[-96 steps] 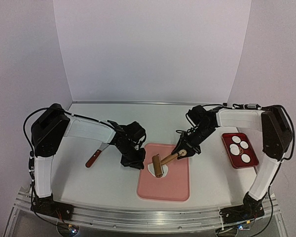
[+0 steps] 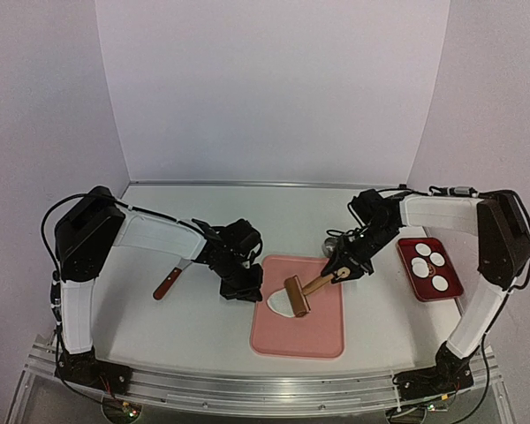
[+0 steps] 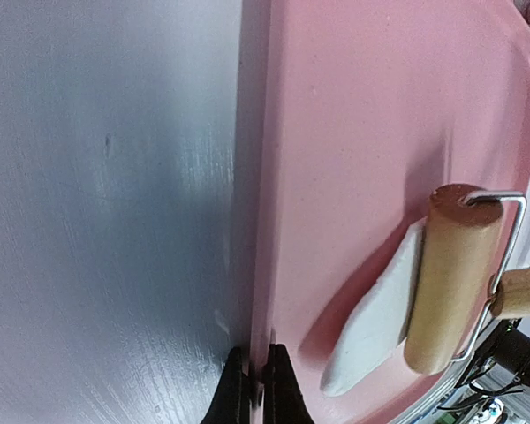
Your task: Roll out the dumpling wrappers from the dough
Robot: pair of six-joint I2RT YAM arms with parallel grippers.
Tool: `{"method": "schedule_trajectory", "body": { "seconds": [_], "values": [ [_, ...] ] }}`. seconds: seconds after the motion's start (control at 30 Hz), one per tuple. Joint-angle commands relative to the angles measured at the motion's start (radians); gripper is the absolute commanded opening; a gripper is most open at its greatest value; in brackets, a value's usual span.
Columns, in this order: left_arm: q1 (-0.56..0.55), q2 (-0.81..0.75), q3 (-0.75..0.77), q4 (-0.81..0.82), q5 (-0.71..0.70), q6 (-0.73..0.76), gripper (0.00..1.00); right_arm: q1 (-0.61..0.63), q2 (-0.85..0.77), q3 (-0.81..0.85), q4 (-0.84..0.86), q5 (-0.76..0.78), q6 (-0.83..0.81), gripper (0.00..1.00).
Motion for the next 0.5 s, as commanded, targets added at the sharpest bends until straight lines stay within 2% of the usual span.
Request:
{"method": "schedule_trajectory", "body": {
  "seconds": [0.0, 0.27, 0.47],
  "values": [
    [0.011, -0.03, -0.046, -0.022, -0.087, -0.032, 0.0, -0.007, 0.106, -0.13, -0.272, 0.523, -0.048, 0.0],
    [0.003, -0.028, -0.042, -0.016, -0.089, -0.027, 0.0, 0.152, 0.193, -0.097, -0.252, 0.462, -0.018, 0.0],
    [0.002, -0.035, -0.039, -0.023, -0.095, -0.02, 0.0, 0.191, 0.215, -0.089, -0.254, 0.444, -0.018, 0.0]
  ]
}}
